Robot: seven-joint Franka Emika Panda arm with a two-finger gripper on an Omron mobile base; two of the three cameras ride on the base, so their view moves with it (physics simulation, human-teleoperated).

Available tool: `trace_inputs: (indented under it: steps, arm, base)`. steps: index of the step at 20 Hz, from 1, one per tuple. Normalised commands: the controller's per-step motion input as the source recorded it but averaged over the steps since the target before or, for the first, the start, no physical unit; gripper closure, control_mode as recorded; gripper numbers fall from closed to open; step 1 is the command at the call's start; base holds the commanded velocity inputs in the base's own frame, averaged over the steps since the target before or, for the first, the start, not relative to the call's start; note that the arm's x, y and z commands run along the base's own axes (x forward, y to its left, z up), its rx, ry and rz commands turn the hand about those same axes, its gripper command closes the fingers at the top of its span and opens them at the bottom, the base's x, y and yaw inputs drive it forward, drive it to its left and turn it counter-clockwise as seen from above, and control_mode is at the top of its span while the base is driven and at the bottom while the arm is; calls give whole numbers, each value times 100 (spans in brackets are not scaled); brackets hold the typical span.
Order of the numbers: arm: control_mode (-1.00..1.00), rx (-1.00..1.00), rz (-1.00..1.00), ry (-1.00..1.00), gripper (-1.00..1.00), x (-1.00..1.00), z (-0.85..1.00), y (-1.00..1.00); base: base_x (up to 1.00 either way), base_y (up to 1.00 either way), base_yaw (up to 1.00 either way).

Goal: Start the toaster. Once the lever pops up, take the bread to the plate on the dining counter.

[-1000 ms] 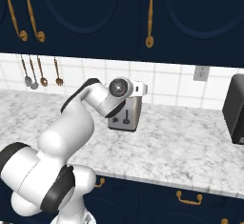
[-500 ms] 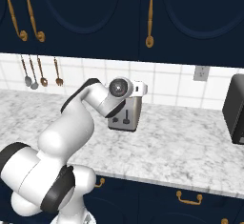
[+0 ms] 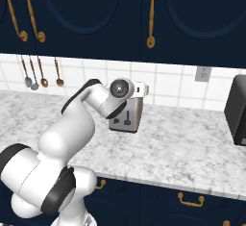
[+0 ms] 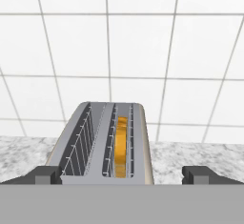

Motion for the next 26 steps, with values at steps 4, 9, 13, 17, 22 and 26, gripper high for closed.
trace_inputs:
  steps: [4,9,13,17,22,26]
  arm:
    - [-100,0,0,0,-100,0,0,0]
    - [-100,0,0,0,-100,0,0,0]
    - [-100,0,0,0,-100,0,0,0]
    - [-100,0,0,0,-100,0,0,0]
    - [-100,0,0,0,-100,0,0,0]
    - [-100,0,0,0,-100,0,0,0]
  base:
    - [0,0,0]
    - [0,0,0]
    - [0,0,0]
    - [0,0,0]
    - [0,0,0]
    - [0,0,0]
